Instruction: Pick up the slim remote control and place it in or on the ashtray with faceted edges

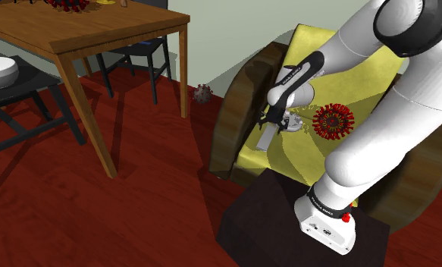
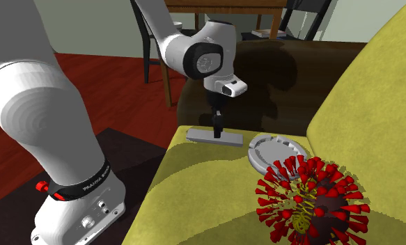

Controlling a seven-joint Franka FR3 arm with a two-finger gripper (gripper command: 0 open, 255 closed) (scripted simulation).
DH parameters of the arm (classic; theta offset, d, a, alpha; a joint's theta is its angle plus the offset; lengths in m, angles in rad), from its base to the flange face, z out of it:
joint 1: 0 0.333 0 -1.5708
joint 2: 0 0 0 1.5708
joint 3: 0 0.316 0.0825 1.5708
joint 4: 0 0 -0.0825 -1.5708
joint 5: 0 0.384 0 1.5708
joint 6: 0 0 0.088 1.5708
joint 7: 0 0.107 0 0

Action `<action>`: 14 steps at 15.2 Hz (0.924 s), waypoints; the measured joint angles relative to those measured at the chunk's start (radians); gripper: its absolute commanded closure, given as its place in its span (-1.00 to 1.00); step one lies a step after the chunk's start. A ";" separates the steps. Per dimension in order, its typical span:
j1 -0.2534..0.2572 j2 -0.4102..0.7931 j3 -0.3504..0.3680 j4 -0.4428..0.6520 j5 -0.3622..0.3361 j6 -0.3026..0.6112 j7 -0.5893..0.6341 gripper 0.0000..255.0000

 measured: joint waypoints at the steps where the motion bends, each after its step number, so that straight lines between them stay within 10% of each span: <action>1: 0.001 0.016 0.001 -0.002 0.004 0.018 0.000 -1.00; 12: -0.003 0.112 0.007 0.002 0.040 0.109 -0.026 -1.00; 13: -0.003 0.112 0.007 0.002 0.040 0.109 -0.026 1.00; 14: -0.003 0.111 0.007 0.002 0.040 0.109 -0.026 1.00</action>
